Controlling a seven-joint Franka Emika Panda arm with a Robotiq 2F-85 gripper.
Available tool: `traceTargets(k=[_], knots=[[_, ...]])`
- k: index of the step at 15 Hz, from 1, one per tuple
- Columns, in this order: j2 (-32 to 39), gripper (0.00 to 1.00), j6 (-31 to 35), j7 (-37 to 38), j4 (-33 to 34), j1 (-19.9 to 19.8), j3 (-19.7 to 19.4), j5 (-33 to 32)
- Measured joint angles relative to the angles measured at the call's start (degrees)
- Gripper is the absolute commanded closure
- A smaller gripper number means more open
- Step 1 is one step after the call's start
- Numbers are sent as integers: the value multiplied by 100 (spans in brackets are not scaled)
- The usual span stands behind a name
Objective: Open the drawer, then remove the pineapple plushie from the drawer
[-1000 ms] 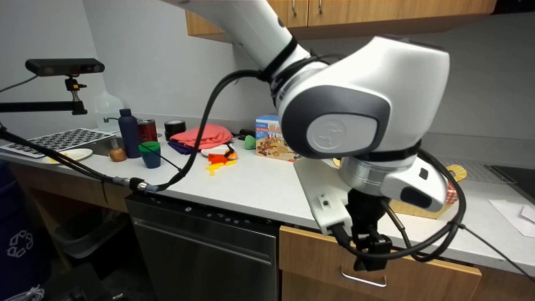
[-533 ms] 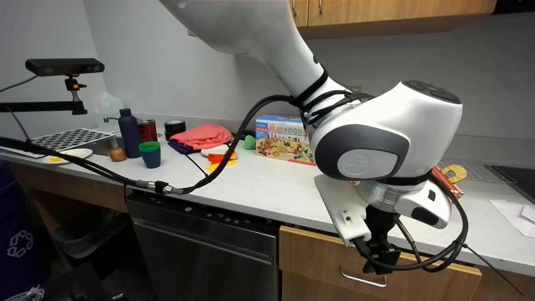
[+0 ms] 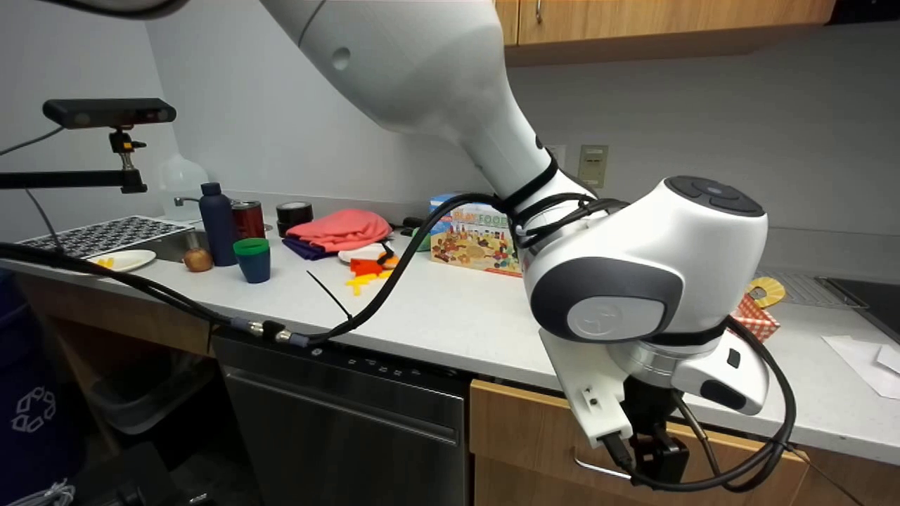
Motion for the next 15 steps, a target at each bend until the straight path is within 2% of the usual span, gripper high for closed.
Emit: traceTargets(k=[4,7,15], knots=[[331,0,428,-2,263,-258,368,85],[452,0,463,0,491,-371,595,98],[979,0,408,151,955,-515,716,103]])
